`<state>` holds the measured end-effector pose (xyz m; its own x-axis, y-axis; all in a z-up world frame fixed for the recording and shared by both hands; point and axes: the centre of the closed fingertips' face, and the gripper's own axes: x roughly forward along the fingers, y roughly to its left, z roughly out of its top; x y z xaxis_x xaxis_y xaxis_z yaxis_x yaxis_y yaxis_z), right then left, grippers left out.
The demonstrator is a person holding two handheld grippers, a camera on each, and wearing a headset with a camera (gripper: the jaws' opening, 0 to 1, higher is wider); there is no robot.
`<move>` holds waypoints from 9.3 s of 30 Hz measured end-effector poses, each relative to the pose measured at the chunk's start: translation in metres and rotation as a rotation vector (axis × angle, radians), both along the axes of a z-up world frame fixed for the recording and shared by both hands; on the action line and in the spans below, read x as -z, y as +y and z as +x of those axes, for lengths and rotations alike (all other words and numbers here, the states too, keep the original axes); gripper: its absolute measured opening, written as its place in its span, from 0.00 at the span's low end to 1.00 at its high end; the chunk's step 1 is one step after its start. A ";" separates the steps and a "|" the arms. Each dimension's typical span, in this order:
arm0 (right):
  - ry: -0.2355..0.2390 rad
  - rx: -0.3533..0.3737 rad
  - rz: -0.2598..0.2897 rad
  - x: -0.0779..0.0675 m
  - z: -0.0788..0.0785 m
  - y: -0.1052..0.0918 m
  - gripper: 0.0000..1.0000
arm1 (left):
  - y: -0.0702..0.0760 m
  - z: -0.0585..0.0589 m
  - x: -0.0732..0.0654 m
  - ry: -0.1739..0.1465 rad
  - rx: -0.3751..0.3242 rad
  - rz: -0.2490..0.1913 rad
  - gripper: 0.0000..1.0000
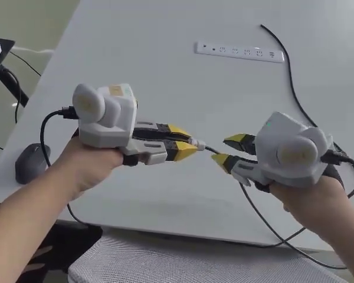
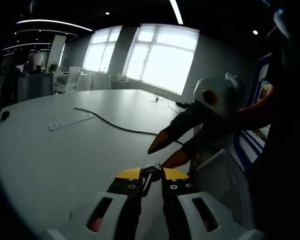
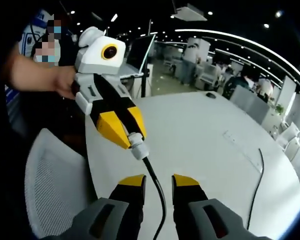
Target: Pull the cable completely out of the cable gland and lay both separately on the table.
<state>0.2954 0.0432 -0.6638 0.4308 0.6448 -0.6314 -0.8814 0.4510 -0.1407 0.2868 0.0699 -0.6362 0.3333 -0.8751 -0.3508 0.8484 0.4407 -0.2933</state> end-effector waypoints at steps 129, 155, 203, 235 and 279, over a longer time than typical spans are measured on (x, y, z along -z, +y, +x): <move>-0.020 -0.029 -0.095 0.027 0.065 0.041 0.00 | 0.047 -0.005 0.040 -0.027 -0.079 0.012 0.15; 0.053 -0.352 -0.268 0.124 0.046 0.121 0.00 | 0.075 -0.012 0.127 0.028 -0.074 0.095 0.15; 0.147 -0.337 -0.267 0.162 0.045 0.127 0.00 | 0.074 -0.009 0.170 0.072 -0.041 0.126 0.16; 0.117 -0.271 -0.174 0.131 0.053 0.121 0.08 | 0.078 -0.008 0.166 0.112 -0.097 0.136 0.24; 0.167 0.057 0.260 0.011 -0.015 -0.026 0.44 | 0.097 -0.043 0.067 0.076 -0.341 0.044 0.69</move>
